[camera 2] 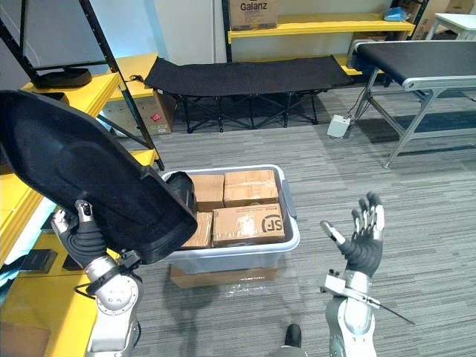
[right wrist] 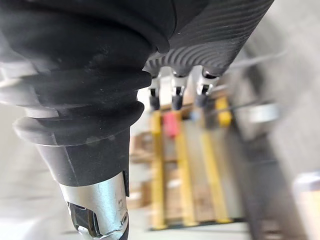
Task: Walk over and take plastic housings, then place them on the shelf
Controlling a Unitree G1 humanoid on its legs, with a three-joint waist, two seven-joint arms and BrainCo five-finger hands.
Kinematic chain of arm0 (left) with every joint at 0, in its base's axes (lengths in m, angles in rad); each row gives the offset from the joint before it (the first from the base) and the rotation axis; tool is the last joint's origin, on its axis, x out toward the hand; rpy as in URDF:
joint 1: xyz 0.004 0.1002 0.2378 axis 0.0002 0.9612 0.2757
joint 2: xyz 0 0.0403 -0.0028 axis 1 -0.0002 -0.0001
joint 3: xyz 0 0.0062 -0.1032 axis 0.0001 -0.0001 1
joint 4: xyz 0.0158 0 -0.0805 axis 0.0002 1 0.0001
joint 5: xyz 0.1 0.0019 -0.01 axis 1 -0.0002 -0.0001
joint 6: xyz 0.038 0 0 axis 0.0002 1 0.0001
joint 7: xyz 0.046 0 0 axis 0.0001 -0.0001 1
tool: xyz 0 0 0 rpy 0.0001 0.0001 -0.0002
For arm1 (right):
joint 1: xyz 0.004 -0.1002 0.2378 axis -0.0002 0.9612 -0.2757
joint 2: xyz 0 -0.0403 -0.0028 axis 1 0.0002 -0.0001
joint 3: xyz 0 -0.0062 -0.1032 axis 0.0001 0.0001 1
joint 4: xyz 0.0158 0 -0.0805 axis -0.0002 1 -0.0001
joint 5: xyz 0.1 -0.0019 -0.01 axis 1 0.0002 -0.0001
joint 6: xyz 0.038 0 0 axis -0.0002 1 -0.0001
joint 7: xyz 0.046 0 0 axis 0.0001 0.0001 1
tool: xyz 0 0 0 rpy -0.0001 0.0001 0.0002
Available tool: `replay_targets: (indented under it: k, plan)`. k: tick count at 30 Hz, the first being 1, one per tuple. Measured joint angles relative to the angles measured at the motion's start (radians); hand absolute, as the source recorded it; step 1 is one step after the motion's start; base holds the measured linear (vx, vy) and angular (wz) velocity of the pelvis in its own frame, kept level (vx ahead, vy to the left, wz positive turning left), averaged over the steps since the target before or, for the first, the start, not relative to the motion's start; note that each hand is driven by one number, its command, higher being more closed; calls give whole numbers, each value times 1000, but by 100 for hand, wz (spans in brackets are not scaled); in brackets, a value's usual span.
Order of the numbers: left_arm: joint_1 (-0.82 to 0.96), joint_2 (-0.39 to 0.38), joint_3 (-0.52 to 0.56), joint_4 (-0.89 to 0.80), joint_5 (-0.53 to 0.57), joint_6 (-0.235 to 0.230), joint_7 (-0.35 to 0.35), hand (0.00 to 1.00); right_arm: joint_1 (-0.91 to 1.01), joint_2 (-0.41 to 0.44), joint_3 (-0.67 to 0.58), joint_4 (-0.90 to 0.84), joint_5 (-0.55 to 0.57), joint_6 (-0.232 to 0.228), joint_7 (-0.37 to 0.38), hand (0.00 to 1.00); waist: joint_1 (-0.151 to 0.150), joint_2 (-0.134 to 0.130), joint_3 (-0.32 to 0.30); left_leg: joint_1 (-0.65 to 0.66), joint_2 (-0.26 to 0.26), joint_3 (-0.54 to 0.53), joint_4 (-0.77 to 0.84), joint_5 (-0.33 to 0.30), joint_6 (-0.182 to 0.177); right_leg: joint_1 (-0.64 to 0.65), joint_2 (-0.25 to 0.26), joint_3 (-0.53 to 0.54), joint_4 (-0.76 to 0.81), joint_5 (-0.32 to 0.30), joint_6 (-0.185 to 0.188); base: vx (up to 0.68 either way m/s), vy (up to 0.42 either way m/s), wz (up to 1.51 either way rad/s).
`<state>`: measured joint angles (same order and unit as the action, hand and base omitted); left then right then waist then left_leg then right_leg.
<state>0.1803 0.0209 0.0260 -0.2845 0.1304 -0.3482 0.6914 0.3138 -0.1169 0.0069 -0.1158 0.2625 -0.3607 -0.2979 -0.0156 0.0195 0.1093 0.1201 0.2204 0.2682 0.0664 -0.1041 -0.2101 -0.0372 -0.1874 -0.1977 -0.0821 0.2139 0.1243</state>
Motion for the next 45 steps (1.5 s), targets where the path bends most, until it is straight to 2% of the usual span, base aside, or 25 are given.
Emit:
replay_targets:
  k: [4,7,10,11,12,15,16,18,19,21,23,26,27,28,29,31,32,35,37,38,39,40,41,42,45]
  plan:
    - [24,0,-8,-37,-54,-41,-59,100,-13,8,9,40,1,18,44,0,3,5,-2,0,-3,-3,2,-5,3,2,-3,-1,1,-1,5,0,0,0]
    - [56,-1,1,-65,-88,-42,-65,100,-54,7,50,76,24,24,106,0,10,5,-2,-9,-2,-16,15,-13,8,9,-5,-15,1,-1,5,9,12,12]
    - [93,-10,18,-98,-85,-35,-66,100,-102,6,125,119,26,45,149,0,34,7,0,-35,-2,-81,34,-16,13,42,-14,-76,1,-11,12,4,4,60]
    - [113,-26,48,-121,-83,-28,-65,100,-129,5,164,140,22,58,159,0,45,9,1,-49,-3,-123,45,-17,14,65,-19,-110,1,-17,15,0,4,85]
    - [134,-37,84,-142,-84,-20,-64,100,-155,-2,197,158,16,61,169,0,73,13,4,-60,-7,-155,48,-18,16,82,-24,-142,1,-22,18,-4,6,85]
    - [190,-39,186,-179,-84,-20,-65,100,-226,-13,253,185,-8,62,173,0,125,15,15,-88,-24,-230,49,-14,21,114,-38,-210,1,-42,29,5,16,77]
    - [226,-51,241,-201,-86,-20,-69,100,-274,-22,280,204,-48,62,166,0,162,17,18,-93,-33,-258,47,-10,23,126,-45,-236,1,-43,31,25,25,63]
    - [253,-62,279,-221,-91,-21,-76,100,-307,-29,294,216,-74,63,166,0,184,14,17,-105,-38,-283,48,-7,23,134,-48,-261,1,-45,34,44,32,51]
    - [286,-73,318,-246,-120,-31,-106,100,-346,-39,311,217,-132,77,165,0,218,6,21,-107,-45,-307,46,-4,21,146,-53,-284,1,-52,41,46,35,46]
    - [299,-74,333,-248,-136,-49,-136,100,-369,-50,315,217,-157,98,164,0,227,-4,20,-122,-57,-337,47,-4,21,157,-61,-311,1,-57,46,47,36,49]
    - [299,-75,346,-249,-165,-60,-195,100,-384,-55,305,218,-154,125,163,0,240,-17,24,-124,-70,-346,44,1,21,161,-74,-324,1,-59,49,59,65,26]
    - [288,-74,348,-248,-193,-60,-266,100,-369,-57,245,217,-134,146,162,0,235,-34,25,-148,-86,-375,51,0,25,151,-89,-319,27,-75,43,57,75,24]
    - [273,-72,347,-248,-195,-60,-284,100,-351,-57,208,217,-105,146,161,0,219,-42,27,-159,-89,-399,54,1,25,143,-93,-295,69,-108,38,72,70,56]
    - [267,-69,345,-248,-197,-60,-289,100,-341,-56,191,216,-91,146,161,0,216,-44,30,-159,-89,-411,54,1,24,142,-95,-275,90,-123,40,71,44,71]
    - [251,-66,343,-244,-200,-60,-304,100,-304,-55,156,206,-65,145,166,0,204,-53,30,-159,-89,-444,52,2,23,143,-97,-232,136,-172,44,84,30,59]
    - [248,-66,342,-243,-200,-60,-305,100,-278,-56,144,196,-62,140,168,0,191,-62,32,-159,-89,-475,48,4,19,144,-102,-220,182,-222,53,74,-28,54]
    - [250,-67,335,-236,-200,-59,-304,100,-268,-56,141,194,-62,137,174,0,191,-63,33,-160,-88,-493,48,5,17,146,-104,-222,207,-251,65,60,-66,46]
    - [254,-69,290,-224,-201,-59,-317,100,-250,-50,140,194,-61,124,194,0,188,-39,46,-172,-89,-546,48,21,2,190,-103,-298,236,-295,79,27,-85,75]
    - [244,-68,271,-222,-214,-60,-361,100,-221,-24,121,184,-61,121,193,0,164,-48,53,-216,-100,-502,50,76,21,237,-106,-396,235,-314,69,3,-73,154]
    - [218,-67,255,-214,-234,-66,-407,100,-190,-5,90,157,-62,120,188,0,140,-58,64,-234,-92,-358,39,110,85,270,-107,-470,237,-319,60,6,-55,197]
    - [203,-63,237,-200,-243,-75,-440,100,-169,2,66,135,-61,119,184,0,134,-61,76,-253,-70,-232,39,135,159,290,-107,-519,250,-325,59,4,-37,176]
    - [205,-64,228,-195,-244,-79,-449,100,-163,-1,58,126,-61,117,182,0,136,-56,81,-259,-55,-182,45,152,171,297,-108,-533,258,-328,60,-17,5,129]
    - [206,-63,204,-185,-249,-84,-465,100,-151,-8,39,118,-60,97,176,0,134,-49,90,-259,-60,-132,41,189,130,311,-118,-543,281,-342,67,-37,46,81]
    - [207,-61,188,-183,-249,-86,-468,100,-149,-8,31,119,-58,86,170,0,134,-50,92,-258,-76,-136,31,200,111,312,-136,-539,302,-360,71,-46,78,70]
    - [211,-55,176,-182,-248,-87,-456,100,-182,-1,26,122,-40,43,174,0,138,-51,118,-251,-107,-121,33,205,104,299,-186,-521,349,-378,85,-43,82,6]
